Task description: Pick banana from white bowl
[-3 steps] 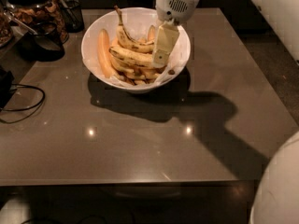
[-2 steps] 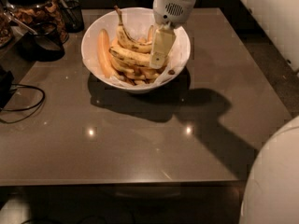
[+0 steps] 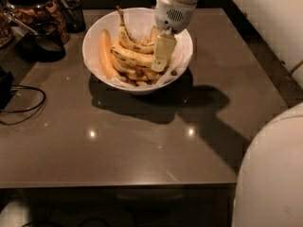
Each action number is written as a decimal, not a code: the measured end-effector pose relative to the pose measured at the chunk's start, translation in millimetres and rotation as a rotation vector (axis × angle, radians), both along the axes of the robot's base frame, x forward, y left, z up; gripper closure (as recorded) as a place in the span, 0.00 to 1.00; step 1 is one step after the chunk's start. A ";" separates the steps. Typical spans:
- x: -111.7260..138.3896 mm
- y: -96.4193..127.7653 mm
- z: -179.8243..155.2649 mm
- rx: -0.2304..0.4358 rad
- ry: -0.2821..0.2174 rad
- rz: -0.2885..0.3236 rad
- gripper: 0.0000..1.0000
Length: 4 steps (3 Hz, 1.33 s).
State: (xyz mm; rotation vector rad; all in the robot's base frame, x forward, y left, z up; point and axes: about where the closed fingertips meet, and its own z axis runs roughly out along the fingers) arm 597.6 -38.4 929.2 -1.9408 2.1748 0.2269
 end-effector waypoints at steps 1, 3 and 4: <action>2.4 -1.8 -6.1 -0.002 0.012 -0.007 0.44; 4.6 -0.8 -20.3 -0.016 0.034 -0.008 0.45; -0.2 -1.1 -28.9 -0.024 0.023 0.001 0.64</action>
Offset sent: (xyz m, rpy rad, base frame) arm -0.0161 -0.0141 -0.0203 -0.0650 0.1136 0.0063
